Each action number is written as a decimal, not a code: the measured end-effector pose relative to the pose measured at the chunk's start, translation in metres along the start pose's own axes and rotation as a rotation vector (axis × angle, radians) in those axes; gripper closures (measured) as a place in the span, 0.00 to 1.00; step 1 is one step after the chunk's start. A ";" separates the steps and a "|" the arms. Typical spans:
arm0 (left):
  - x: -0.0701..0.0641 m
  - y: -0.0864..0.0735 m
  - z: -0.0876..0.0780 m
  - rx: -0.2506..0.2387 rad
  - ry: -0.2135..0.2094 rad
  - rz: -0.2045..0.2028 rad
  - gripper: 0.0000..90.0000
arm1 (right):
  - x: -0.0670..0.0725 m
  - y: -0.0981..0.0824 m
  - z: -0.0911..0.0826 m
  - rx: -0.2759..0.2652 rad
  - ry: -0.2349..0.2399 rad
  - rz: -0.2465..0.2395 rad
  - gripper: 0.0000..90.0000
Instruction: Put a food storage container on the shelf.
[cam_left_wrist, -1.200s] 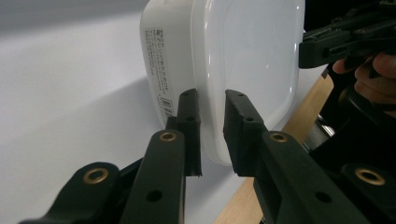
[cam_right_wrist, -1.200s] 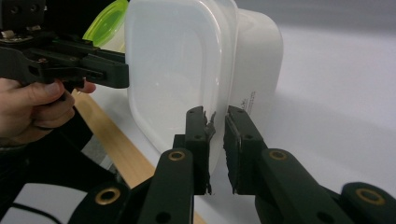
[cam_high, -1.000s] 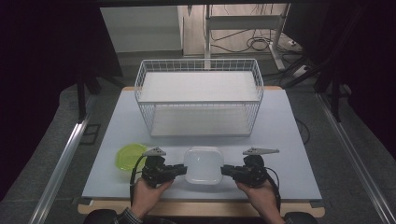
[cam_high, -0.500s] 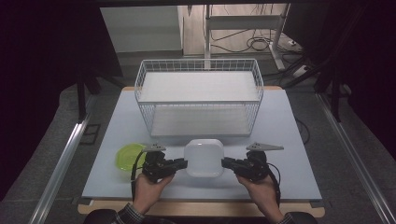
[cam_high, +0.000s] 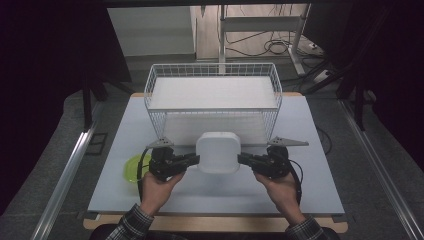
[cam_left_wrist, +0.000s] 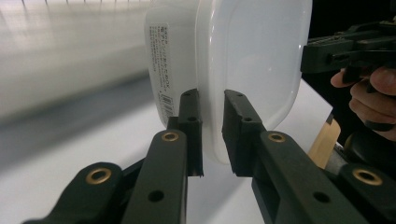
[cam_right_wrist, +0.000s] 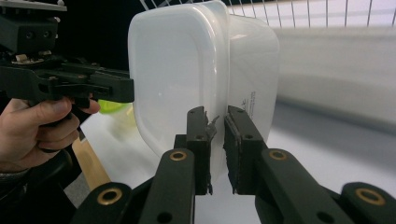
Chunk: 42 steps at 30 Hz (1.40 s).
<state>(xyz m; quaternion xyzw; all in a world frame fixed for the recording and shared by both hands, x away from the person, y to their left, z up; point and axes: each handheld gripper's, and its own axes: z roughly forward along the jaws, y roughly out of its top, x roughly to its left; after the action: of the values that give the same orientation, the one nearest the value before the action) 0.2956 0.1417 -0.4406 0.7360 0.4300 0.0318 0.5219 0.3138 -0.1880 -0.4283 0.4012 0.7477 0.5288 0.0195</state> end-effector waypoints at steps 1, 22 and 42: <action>0.000 0.005 -0.002 -0.006 0.002 0.009 0.87 | 0.000 0.003 0.000 -0.004 0.001 -0.004 0.90; -0.002 0.079 -0.029 -0.089 0.036 0.058 0.88 | 0.005 0.083 0.001 -0.066 0.036 -0.046 0.89; 0.010 0.132 -0.035 -0.135 0.051 0.053 0.88 | -0.003 0.144 0.013 -0.084 0.027 -0.027 0.88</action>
<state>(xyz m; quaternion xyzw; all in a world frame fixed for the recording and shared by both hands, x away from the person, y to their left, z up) 0.3639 0.1635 -0.3233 0.7092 0.4204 0.0931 0.5582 0.4050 -0.1630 -0.3193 0.3827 0.7303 0.5648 0.0334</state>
